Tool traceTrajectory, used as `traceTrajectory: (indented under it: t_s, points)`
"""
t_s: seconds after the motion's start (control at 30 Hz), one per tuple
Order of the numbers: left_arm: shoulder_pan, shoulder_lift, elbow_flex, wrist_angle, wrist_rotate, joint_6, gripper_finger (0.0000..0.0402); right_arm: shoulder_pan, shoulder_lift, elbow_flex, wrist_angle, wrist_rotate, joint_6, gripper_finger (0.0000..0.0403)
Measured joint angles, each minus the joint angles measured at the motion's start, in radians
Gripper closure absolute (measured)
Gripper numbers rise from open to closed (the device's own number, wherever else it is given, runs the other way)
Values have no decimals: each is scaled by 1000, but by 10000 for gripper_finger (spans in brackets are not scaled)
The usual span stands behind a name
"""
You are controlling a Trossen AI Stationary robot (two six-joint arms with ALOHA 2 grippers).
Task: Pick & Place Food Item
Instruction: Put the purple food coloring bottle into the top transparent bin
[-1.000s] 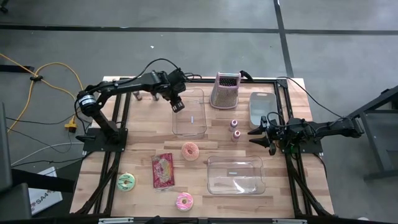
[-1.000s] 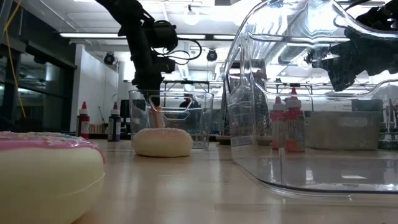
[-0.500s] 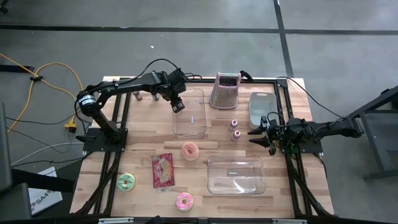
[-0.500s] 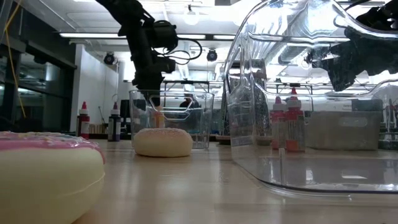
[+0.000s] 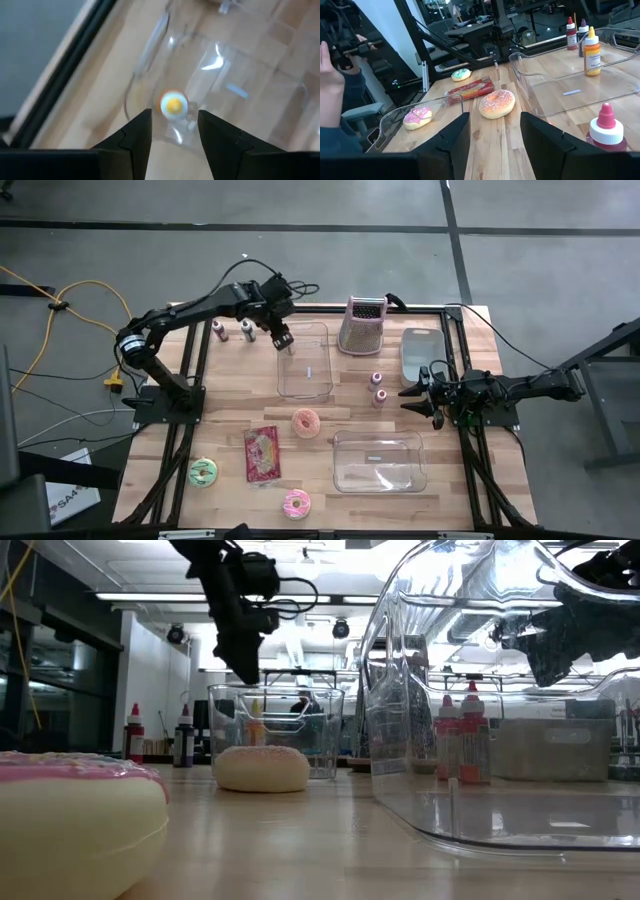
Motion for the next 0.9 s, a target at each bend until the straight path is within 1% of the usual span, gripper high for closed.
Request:
traceTrajectory:
  t_s: [0.27, 0.37, 0.5, 0.6, 0.7, 0.9]
  points:
    - [-1, -29, 1, -154, -49, -91, 247, 0, 0, 0, 0, 0, 0, 241]
    - [-1, -29, 1, -189, -49, -112, 247, 0, 0, 0, 0, 0, 0, 241]
    - [12, -29, 1, -202, -47, -105, 247, 0, 0, 0, 0, 0, 0, 241]
    - [44, -29, 1, -202, -13, -106, 247, 0, 0, 0, 0, 0, 0, 241]
    - [88, -29, 1, -218, 29, -139, 247, 0, 0, 0, 0, 0, 0, 241]
    - [179, -29, 1, -247, 35, -157, 247, 0, 0, 0, 0, 0, 0, 241]
